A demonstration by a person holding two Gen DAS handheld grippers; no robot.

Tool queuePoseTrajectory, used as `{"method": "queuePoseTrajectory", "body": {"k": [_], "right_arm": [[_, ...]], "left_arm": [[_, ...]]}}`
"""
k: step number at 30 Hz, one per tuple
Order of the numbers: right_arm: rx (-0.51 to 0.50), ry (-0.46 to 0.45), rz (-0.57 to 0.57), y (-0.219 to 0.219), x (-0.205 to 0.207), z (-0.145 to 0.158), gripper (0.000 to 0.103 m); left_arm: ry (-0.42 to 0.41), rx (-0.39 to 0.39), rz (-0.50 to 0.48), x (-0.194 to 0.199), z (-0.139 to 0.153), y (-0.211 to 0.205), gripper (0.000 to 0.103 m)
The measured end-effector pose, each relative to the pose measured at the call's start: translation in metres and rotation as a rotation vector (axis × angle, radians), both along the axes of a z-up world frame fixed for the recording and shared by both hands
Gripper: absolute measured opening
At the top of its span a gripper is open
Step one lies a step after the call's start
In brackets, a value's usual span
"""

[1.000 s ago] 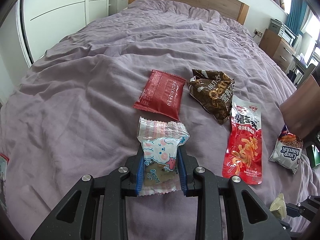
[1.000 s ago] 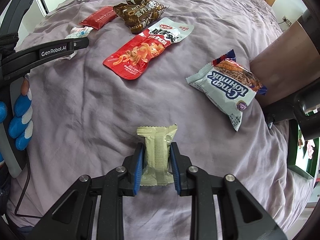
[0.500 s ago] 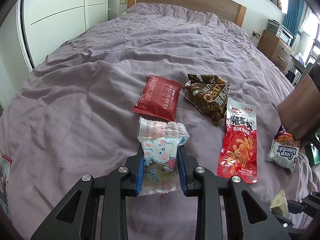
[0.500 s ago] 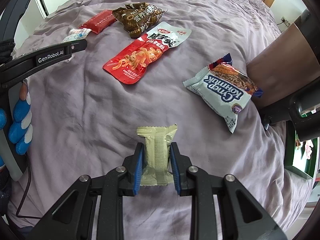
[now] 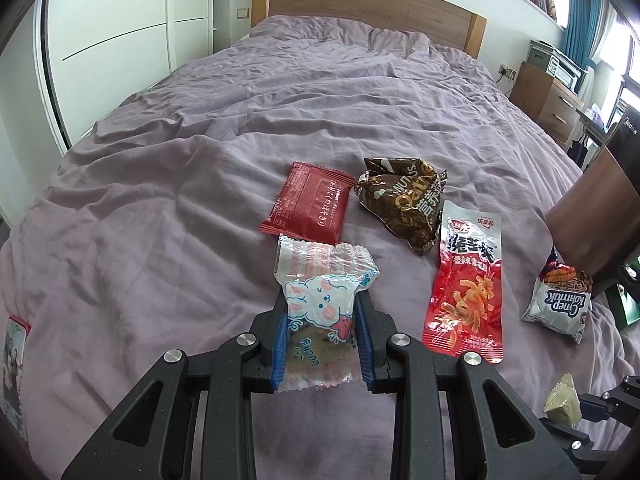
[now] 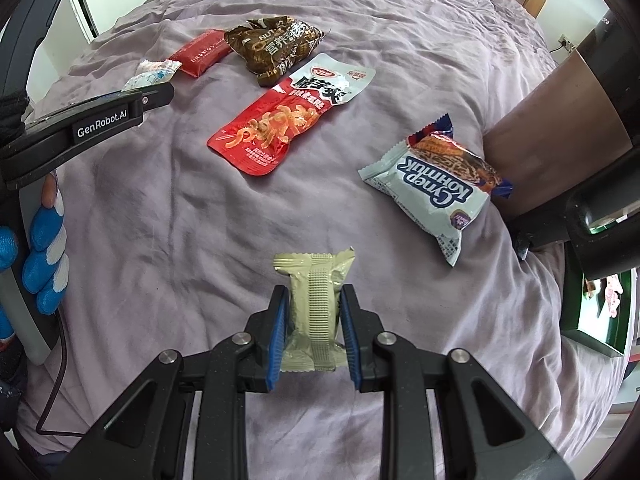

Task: Organize snacks
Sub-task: 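Carry the white cookie pack and beige cake past the kettle toward the green tray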

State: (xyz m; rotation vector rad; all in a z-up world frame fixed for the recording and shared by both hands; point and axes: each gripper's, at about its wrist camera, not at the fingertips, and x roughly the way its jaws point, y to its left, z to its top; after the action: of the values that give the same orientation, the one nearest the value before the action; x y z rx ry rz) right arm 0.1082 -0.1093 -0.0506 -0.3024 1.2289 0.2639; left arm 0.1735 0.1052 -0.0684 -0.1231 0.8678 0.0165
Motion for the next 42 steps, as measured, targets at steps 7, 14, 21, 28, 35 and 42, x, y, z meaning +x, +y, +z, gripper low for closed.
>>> {"method": "queuePoseTrajectory", "body": {"k": [7,14,21,28,35,42], "right_arm": [[0.003,-0.007,-0.003,-0.001,-0.001,0.003,0.079],[0.008,-0.005,-0.008,-0.004,-0.004,0.003,0.079],[0.021,-0.003,-0.003,-0.009,-0.016,0.006,0.079],[0.049,-0.030,-0.001,-0.018,-0.026,0.019,0.079],[0.076,-0.053,-0.008,-0.028,-0.039,0.027,0.079],[0.102,-0.083,-0.027,-0.039,-0.053,0.039,0.079]], "left_arm": [[-0.032,-0.007,-0.031,-0.016,0.017,-0.010,0.025],[-0.062,0.017,-0.073,-0.027,0.024,-0.025,0.025],[-0.080,0.047,-0.054,-0.035,0.030,-0.030,0.025],[-0.077,0.088,-0.016,-0.044,0.038,-0.030,0.025],[-0.044,0.081,-0.013,-0.068,0.044,-0.035,0.025],[-0.058,0.108,-0.015,-0.085,0.058,-0.041,0.025]]}}
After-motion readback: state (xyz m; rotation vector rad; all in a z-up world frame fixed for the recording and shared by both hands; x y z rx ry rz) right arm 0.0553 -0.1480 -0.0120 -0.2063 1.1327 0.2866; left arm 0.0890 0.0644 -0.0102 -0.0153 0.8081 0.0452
